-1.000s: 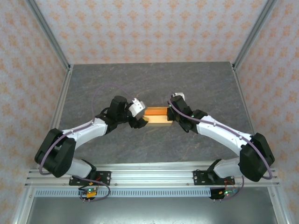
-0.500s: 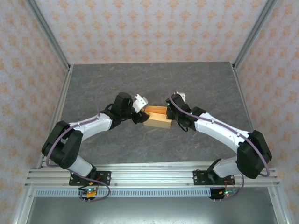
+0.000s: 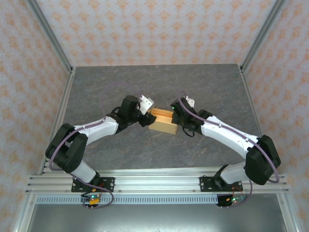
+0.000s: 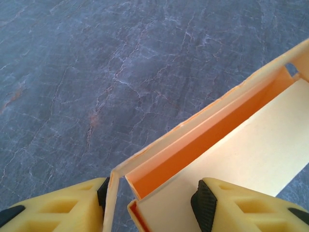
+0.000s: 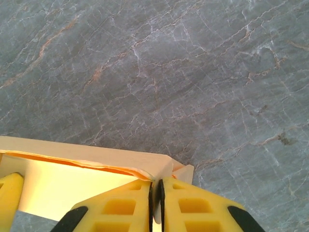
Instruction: Fold the paper box
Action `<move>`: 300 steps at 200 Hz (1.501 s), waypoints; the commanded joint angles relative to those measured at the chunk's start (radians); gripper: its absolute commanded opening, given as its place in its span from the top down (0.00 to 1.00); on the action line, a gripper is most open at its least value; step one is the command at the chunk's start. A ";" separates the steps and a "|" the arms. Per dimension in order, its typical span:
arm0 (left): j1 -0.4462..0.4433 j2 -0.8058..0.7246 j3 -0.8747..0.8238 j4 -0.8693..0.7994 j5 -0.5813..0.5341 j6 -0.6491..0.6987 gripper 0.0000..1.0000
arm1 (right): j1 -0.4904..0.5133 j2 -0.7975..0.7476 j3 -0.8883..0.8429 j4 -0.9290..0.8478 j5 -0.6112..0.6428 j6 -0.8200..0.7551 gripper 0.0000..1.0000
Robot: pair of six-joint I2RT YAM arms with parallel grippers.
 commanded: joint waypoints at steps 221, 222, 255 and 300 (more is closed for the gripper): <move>-0.014 -0.300 -0.097 -0.022 -0.084 -0.228 0.36 | 0.030 -0.027 -0.086 -0.012 0.029 0.129 0.90; -0.014 -0.300 -0.098 -0.022 -0.087 -0.226 0.36 | 0.030 -0.028 -0.085 -0.012 0.029 0.128 0.90; -0.014 -0.250 -0.094 -0.039 -0.107 -0.159 0.47 | 0.032 -0.028 -0.081 -0.014 0.030 0.115 0.91; -0.022 -0.206 -0.109 0.051 -0.130 -0.138 0.47 | 0.035 -0.022 -0.082 -0.018 0.020 0.108 0.91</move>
